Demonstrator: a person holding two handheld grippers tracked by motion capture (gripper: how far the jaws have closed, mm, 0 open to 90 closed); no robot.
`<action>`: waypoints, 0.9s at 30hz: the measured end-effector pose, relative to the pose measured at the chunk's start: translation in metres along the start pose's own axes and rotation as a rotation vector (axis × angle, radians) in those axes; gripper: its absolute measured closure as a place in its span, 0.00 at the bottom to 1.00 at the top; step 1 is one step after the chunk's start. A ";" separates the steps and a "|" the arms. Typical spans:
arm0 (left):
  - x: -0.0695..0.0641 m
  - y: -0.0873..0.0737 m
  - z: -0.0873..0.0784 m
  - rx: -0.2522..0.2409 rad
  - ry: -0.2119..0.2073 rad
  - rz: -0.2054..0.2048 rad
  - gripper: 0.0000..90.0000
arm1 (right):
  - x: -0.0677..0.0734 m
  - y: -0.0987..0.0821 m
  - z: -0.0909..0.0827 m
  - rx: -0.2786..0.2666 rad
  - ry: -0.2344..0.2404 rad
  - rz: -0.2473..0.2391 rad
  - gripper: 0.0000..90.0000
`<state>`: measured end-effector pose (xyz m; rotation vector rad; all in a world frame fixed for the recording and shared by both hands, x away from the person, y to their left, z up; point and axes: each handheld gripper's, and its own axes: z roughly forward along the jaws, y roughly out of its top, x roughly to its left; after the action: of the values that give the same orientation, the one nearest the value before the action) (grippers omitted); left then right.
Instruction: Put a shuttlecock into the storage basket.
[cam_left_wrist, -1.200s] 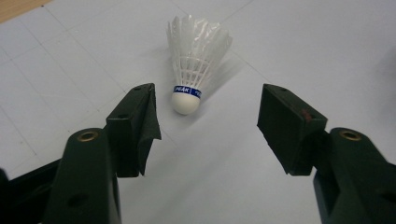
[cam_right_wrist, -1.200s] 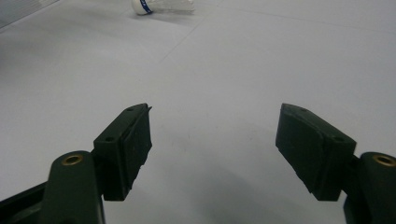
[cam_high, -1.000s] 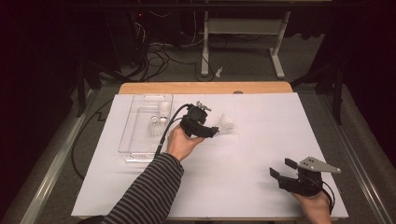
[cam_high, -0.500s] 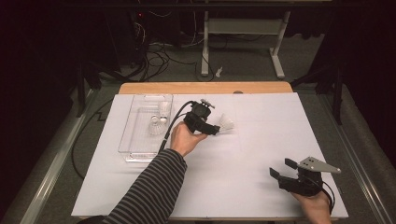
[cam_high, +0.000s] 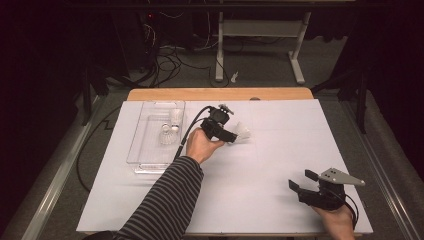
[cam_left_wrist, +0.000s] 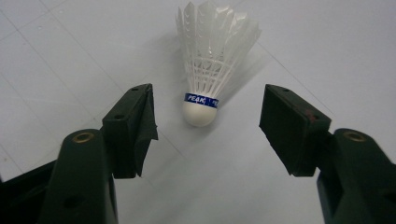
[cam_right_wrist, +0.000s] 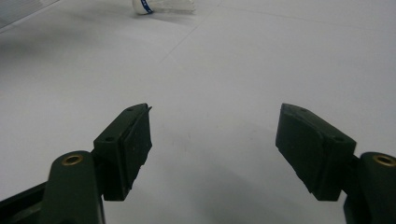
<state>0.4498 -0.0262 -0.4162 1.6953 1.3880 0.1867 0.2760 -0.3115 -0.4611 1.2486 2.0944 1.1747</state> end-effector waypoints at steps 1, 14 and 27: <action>0.000 0.000 0.002 0.003 0.005 0.004 0.41 | 0.000 0.000 0.000 0.000 0.000 0.001 0.30; -0.003 0.001 0.017 0.029 0.035 0.029 0.41 | 0.000 0.000 0.000 0.000 0.000 0.001 0.30; -0.001 -0.005 0.032 0.061 0.050 0.036 0.45 | 0.000 0.000 0.000 0.004 0.002 0.000 0.30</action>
<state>0.4651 -0.0443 -0.4378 1.7778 1.4134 0.2109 0.2763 -0.3116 -0.4614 1.2493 2.0990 1.1732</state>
